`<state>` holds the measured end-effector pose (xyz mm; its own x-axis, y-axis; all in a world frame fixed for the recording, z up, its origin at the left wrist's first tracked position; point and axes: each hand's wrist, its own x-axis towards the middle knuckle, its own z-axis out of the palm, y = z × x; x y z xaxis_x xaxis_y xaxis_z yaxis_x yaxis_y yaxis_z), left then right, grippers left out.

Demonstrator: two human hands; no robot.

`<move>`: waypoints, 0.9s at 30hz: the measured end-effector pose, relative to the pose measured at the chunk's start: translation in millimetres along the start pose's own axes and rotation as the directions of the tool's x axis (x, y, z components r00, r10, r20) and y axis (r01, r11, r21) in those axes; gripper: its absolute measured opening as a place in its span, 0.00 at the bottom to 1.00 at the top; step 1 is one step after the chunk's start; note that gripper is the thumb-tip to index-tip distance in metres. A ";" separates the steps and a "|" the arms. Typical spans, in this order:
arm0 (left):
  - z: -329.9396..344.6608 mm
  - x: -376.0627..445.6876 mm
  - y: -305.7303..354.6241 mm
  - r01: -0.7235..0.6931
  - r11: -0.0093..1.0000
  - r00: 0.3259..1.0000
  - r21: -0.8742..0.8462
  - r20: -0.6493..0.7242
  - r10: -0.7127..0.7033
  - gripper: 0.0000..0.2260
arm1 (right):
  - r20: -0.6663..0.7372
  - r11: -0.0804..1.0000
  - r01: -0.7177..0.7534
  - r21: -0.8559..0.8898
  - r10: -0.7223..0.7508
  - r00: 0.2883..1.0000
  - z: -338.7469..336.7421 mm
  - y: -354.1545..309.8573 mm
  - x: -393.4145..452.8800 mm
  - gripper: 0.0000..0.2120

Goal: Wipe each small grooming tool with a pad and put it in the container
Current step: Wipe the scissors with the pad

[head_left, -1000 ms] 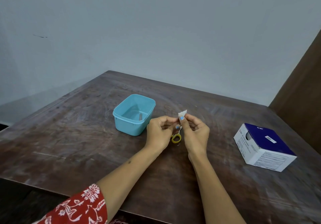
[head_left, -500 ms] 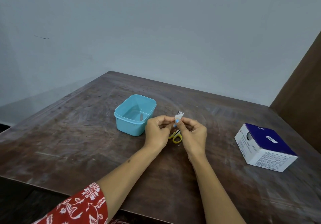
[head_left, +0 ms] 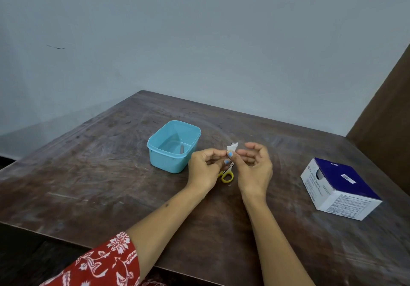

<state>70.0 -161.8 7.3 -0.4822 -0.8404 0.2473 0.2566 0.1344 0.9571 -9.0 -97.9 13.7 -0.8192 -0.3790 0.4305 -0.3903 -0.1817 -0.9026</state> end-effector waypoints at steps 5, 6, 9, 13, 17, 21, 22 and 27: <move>-1.1 1.4 -2.5 0.012 0.999 1.000 -0.030 -0.010 -0.012 0.12 | 0.043 0.998 -0.019 0.063 0.017 0.999 2.9 -0.4 -2.3 0.10; -1.4 2.0 -3.2 0.016 0.999 1.000 -0.035 -0.009 -0.016 0.13 | 0.043 0.994 -0.031 0.100 0.027 0.999 2.6 -0.7 -1.9 0.08; -0.9 2.3 -5.0 0.026 1.000 1.000 -0.012 0.006 -0.026 0.11 | 0.034 0.982 -0.049 0.184 0.043 0.998 0.6 -0.9 0.0 0.05; -1.6 3.6 -4.9 0.032 0.999 0.999 -0.032 -0.022 -0.033 0.09 | 0.103 0.976 -0.109 0.189 0.090 0.991 1.6 -0.4 -1.4 0.06; -2.4 3.8 -5.3 0.011 1.000 1.000 0.023 -0.001 -0.011 0.10 | 0.059 0.979 -0.082 0.189 0.072 0.996 1.3 -1.9 -1.1 0.07; -1.2 4.1 -7.0 -0.011 0.998 1.000 0.066 -0.008 0.012 0.11 | 0.034 0.990 0.002 0.139 -0.006 0.999 0.8 -3.2 -1.2 0.09; -1.6 4.4 -7.1 -0.011 0.998 1.000 0.061 -0.019 0.012 0.11 | 0.048 0.993 0.004 0.119 -0.010 0.999 1.2 -2.7 -2.1 0.09; -2.1 4.4 -7.8 -0.024 0.997 1.000 0.077 -0.004 0.024 0.15 | 0.004 0.999 0.030 0.042 -0.030 1.000 1.3 -3.8 -3.2 0.10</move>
<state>67.6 -167.7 0.6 -0.4727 -0.8388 0.2699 0.2033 0.1943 0.9597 -4.3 -97.2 15.8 -0.8055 -0.3768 0.4574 -0.3965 -0.2309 -0.8885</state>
